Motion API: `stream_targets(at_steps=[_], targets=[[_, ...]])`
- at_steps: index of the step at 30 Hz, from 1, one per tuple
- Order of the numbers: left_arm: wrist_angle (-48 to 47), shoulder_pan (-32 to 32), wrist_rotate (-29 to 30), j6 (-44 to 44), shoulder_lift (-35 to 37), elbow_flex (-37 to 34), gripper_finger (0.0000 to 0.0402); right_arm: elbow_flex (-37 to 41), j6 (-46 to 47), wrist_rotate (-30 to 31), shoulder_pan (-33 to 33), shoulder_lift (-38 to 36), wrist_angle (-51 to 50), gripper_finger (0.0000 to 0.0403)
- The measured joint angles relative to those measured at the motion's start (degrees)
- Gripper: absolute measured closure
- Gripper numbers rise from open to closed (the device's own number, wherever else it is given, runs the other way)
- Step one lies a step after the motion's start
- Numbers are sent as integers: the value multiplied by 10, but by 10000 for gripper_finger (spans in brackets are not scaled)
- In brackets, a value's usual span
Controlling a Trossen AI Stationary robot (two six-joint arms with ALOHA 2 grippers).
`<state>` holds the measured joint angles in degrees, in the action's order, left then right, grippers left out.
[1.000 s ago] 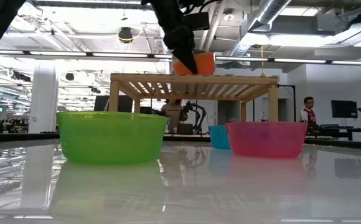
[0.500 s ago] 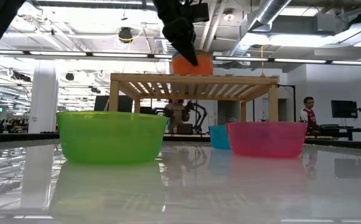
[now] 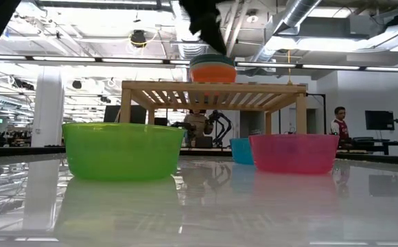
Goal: Place and stack bowls onto a shelf
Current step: Stack the pink bowl on top of the orange bowl on the shelf
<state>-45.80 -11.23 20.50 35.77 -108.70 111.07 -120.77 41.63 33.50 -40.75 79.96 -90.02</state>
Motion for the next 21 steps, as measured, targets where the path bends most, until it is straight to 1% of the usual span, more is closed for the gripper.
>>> stream_targets(at_steps=[4,7,8,10,12,13,17,21], targets=[[-29,20,4,-4,12,55,253,0,0,0,0,0,0,334],[-61,38,-1,-38,13,108,253,0,0,0,0,0,0,334],[-84,46,-18,-57,13,132,253,0,0,0,0,0,0,334],[-134,56,-90,-78,13,180,253,0,3,-3,-2,0,0,334],[-185,68,-169,-72,17,210,253,0,4,-4,-6,0,0,334],[-207,76,-192,-61,18,214,253,0,4,-4,-8,0,0,334],[-257,105,-228,-18,-2,211,253,0,4,-4,-9,0,0,334],[-229,123,-266,17,-45,212,253,0,4,-4,-9,0,0,334]])
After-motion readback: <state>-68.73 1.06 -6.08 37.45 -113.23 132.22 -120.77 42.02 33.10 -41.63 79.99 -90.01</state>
